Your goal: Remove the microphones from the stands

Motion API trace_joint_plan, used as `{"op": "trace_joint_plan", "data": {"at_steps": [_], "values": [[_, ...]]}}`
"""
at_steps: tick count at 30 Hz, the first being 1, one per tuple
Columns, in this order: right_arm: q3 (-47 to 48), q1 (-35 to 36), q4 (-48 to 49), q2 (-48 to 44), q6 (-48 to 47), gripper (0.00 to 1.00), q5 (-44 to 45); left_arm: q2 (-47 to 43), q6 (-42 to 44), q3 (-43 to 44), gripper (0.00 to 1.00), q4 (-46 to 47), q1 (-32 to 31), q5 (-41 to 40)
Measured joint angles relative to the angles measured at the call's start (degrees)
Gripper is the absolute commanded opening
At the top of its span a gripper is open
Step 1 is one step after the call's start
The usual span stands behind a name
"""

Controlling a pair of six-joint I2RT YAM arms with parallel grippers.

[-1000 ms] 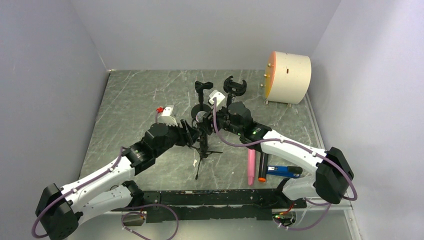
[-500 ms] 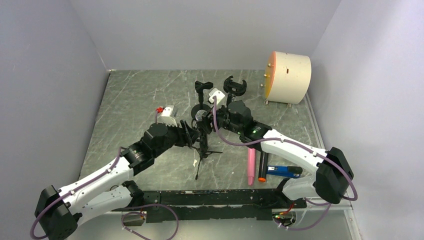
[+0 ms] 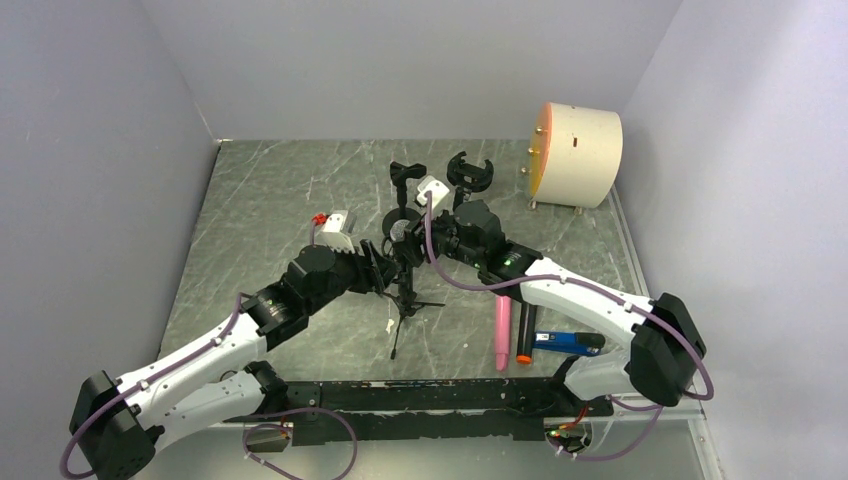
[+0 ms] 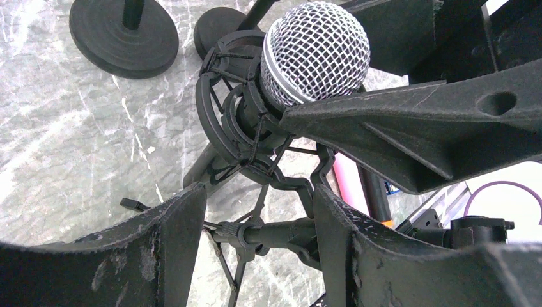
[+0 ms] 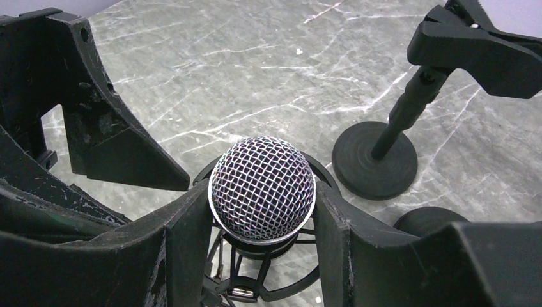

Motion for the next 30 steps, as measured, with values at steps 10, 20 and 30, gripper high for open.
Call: {"op": "trace_joint_plan", "data": {"at_steps": [10, 20, 30], "values": [[0.28, 0.0, -0.44, -5.01, 0.79, 0.15, 1.81, 0.26, 0.0, 0.48, 0.66, -0.46, 0.0, -0.13], [7.21, -0.07, -7.04, -8.04, 1.22, 0.06, 3.13, 0.92, 0.04, 0.5, 0.66, -3.17, 0.07, -1.27], [14.38, -0.07, -15.87, -13.38, 0.83, 0.04, 7.58, 1.77, 0.26, 0.5, 0.66, -4.35, 0.07, -1.4]]}}
